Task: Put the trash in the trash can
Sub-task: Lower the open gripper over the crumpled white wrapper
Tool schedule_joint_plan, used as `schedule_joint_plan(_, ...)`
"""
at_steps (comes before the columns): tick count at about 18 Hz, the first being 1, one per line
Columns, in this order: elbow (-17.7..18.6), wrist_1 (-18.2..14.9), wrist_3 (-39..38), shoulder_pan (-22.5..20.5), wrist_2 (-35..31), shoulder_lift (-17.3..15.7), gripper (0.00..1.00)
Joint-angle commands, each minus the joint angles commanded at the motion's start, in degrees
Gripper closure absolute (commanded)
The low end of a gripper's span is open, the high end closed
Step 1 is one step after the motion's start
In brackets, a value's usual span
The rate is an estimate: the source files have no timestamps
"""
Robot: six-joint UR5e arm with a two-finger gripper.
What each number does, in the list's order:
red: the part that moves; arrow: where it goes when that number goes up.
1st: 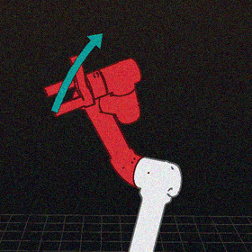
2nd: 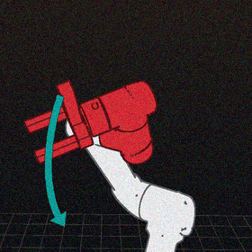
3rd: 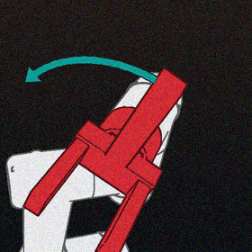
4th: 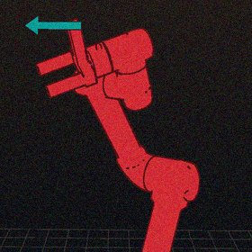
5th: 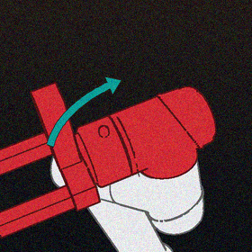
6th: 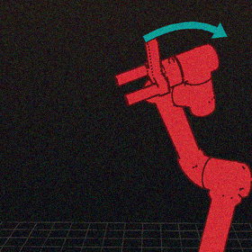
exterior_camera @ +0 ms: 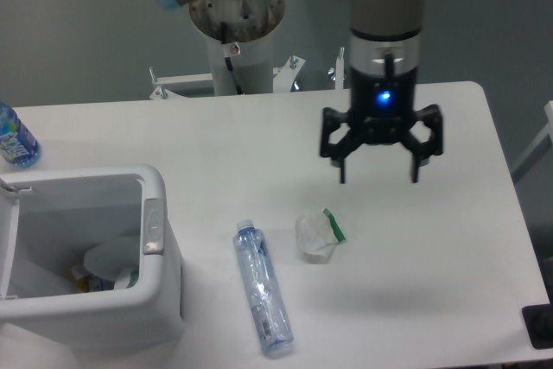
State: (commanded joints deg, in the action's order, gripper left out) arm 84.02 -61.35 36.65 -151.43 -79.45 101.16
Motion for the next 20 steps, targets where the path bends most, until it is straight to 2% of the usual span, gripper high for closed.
schedule_joint_plan(3,0.00,-1.58,2.98,-0.27,-3.24,0.09,0.00)
schedule_joint_plan(8,3.24,0.79,1.59,0.35,-9.92,0.97,0.00)
schedule_joint_plan(13,5.18,1.23,1.06,0.70,-9.58,2.28,0.00)
schedule_joint_plan(16,8.60,7.97,-2.62,2.89,-10.02,4.56,0.00)
schedule_joint_plan(17,10.01,9.30,-3.85,3.68,-10.02,5.01,0.00)
schedule_joint_plan(20,12.56,9.58,-3.96,5.53,-9.84,6.06,0.00)
